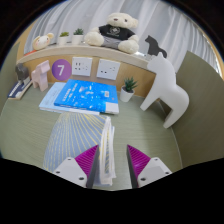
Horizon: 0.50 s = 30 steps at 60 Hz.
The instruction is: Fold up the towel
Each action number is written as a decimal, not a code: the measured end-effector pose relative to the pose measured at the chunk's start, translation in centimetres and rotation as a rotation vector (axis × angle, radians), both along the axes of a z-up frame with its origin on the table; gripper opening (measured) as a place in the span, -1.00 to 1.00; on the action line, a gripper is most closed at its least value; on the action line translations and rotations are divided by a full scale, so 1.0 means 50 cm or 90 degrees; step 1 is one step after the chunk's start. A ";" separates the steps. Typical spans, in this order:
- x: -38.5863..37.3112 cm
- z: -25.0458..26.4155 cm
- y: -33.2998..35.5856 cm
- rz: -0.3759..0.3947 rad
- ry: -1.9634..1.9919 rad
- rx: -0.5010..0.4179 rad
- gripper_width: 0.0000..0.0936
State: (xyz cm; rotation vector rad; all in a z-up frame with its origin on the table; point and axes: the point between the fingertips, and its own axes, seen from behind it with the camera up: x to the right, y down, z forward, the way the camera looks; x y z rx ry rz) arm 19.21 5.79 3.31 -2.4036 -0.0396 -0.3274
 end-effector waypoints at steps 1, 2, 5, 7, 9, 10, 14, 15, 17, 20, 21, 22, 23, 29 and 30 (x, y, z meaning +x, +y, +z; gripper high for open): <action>-0.002 0.002 -0.003 0.002 0.008 0.001 0.16; -0.004 0.005 -0.007 0.004 0.015 0.004 0.20; -0.014 0.024 -0.017 0.012 0.031 0.014 0.32; -0.024 0.044 -0.023 0.018 0.042 0.022 0.40; -0.037 0.070 -0.028 0.026 0.050 0.036 0.46; -0.043 0.084 -0.032 0.030 0.053 0.042 0.47; -0.070 0.142 -0.049 0.038 0.072 0.066 0.54; -0.078 0.156 -0.054 0.040 0.078 0.073 0.57; -0.094 0.186 -0.063 0.044 0.089 0.086 0.61; -0.119 0.230 -0.082 0.049 0.107 0.107 0.63; -0.127 0.246 -0.088 0.051 0.112 0.116 0.63; -0.136 0.262 -0.096 0.054 0.117 0.125 0.63; -0.144 0.275 -0.103 0.057 0.120 0.133 0.63; -0.184 0.344 -0.160 0.068 0.135 0.167 0.64; -0.189 0.353 -0.170 0.069 0.135 0.173 0.65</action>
